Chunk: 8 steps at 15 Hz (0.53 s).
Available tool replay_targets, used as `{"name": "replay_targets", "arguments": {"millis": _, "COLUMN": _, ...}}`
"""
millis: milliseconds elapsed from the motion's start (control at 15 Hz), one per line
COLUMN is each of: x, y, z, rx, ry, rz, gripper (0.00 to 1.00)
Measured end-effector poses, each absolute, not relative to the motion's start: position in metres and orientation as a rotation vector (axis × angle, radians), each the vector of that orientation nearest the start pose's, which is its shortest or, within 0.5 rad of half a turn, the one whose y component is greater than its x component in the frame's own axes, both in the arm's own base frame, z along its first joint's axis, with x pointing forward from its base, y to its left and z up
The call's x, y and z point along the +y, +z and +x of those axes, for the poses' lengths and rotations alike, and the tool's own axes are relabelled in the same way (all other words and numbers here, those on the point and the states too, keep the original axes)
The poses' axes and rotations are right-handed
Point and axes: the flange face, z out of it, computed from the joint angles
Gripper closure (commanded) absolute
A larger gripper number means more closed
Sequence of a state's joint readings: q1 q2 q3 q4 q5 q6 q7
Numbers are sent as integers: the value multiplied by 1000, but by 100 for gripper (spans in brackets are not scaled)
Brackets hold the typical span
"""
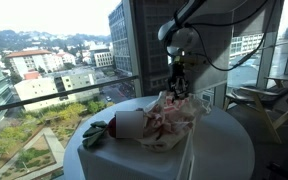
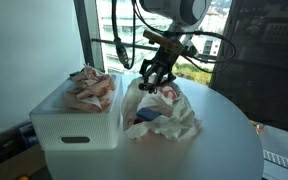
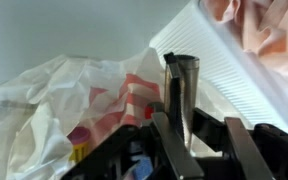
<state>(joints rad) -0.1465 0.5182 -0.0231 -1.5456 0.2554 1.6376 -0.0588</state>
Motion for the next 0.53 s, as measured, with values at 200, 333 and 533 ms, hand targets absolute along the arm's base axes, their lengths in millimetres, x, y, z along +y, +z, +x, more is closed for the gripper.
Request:
{"name": "replay_targets", "arguments": {"millis": 200, "x": -57, "y": 372, "z": 642, "rx": 112, "ry": 590, "rz": -2746, "gripper": 83}}
{"name": "replay_targets", "arguments": {"millis": 333, "x": -31, "y": 397, "z": 645, "rx": 2, "ry": 552, "rz": -2749, "gripper": 83}}
{"name": "replay_targets", "arguments": {"millis": 533, "x": 26, "y": 424, "z": 645, "rx": -184, "ry": 497, "rz": -2751, "gripper": 83}}
